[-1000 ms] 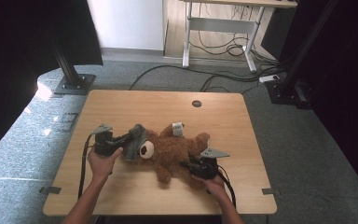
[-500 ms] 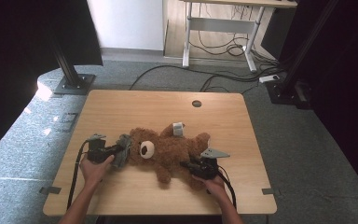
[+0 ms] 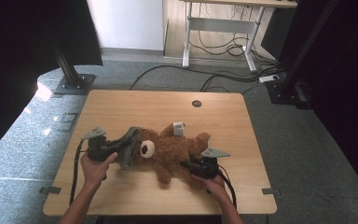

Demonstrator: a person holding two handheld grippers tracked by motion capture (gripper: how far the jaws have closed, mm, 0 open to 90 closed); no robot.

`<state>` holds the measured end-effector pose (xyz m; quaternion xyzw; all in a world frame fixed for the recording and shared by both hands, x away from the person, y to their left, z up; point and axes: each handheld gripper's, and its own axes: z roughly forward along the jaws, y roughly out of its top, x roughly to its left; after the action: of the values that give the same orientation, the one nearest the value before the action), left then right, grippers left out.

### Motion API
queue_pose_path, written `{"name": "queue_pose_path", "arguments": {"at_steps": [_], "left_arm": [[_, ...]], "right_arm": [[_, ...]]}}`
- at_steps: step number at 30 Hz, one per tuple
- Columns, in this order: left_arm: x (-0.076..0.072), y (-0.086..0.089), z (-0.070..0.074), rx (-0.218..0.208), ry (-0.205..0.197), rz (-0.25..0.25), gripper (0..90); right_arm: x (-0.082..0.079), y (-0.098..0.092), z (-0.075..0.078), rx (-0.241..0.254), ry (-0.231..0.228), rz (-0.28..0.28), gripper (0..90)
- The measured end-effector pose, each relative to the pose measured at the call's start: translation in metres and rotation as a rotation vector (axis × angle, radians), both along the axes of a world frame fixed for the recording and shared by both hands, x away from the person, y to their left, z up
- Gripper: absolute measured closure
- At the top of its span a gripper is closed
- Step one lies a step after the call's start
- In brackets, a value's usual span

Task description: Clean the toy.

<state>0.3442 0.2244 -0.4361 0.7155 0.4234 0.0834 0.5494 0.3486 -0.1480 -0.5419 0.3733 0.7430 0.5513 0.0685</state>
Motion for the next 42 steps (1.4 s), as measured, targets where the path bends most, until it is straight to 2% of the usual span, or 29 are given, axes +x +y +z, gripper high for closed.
{"name": "queue_pose_path", "arguments": {"at_steps": [3, 7, 11, 13, 15, 18, 21, 25, 28, 31, 32, 35, 38, 40, 42], "left_arm": [[0.003, -0.028, 0.01, -0.018, -0.019, -0.065, 83.4], [0.013, -0.072, 0.009, -0.005, -0.006, -0.133, 83.2], [0.022, -0.117, -0.001, 0.033, 0.026, -0.209, 83.2], [0.025, -0.135, -0.008, 0.077, 0.035, -0.232, 83.2], [0.029, -0.148, -0.014, 0.112, 0.049, -0.241, 83.1], [0.035, -0.157, -0.025, 0.164, 0.071, -0.224, 83.0], [0.038, -0.152, -0.03, 0.144, 0.09, -0.215, 83.2], [0.037, -0.14, -0.025, 0.158, 0.073, -0.17, 83.2], [0.039, -0.124, -0.022, 0.191, 0.057, -0.117, 83.3], [0.044, -0.101, -0.023, 0.202, 0.075, -0.068, 83.3], [0.046, -0.089, -0.026, 0.197, 0.076, -0.052, 83.3], [0.047, -0.062, -0.032, 0.144, 0.087, -0.013, 84.4], [0.048, -0.05, -0.04, 0.071, 0.118, -0.012, 84.8], [0.046, -0.05, -0.041, 0.069, 0.111, -0.008, 84.8], [0.045, -0.052, -0.04, 0.087, 0.096, -0.007, 84.9]], "right_arm": [[-0.001, 0.0, 0.0, -0.002, -0.002, -0.002, 65.7], [-0.001, 0.0, 0.0, -0.001, -0.001, -0.003, 65.7], [0.0, 0.0, 0.0, -0.002, -0.003, 0.0, 65.7], [0.0, 0.0, 0.0, -0.003, 0.0, 0.002, 65.7], [-0.001, 0.0, 0.0, -0.004, 0.001, 0.001, 65.8], [-0.002, 0.001, 0.0, -0.008, -0.002, -0.004, 65.9], [-0.002, 0.002, 0.0, -0.024, -0.013, -0.012, 66.1], [-0.003, 0.002, 0.001, -0.029, -0.009, -0.012, 66.5], [-0.003, 0.002, 0.0, -0.027, -0.004, -0.013, 66.6], [-0.004, 0.001, 0.001, -0.028, -0.001, -0.011, 66.7], [-0.004, 0.001, 0.001, -0.026, 0.0, -0.011, 66.7], [-0.005, 0.002, 0.0, -0.026, -0.003, -0.001, 66.7], [-0.005, 0.004, 0.0, -0.018, 0.0, 0.008, 66.1], [-0.006, 0.004, 0.001, -0.007, 0.011, 0.013, 63.1], [-0.006, 0.002, 0.002, 0.004, 0.026, 0.012, 59.3]]}}
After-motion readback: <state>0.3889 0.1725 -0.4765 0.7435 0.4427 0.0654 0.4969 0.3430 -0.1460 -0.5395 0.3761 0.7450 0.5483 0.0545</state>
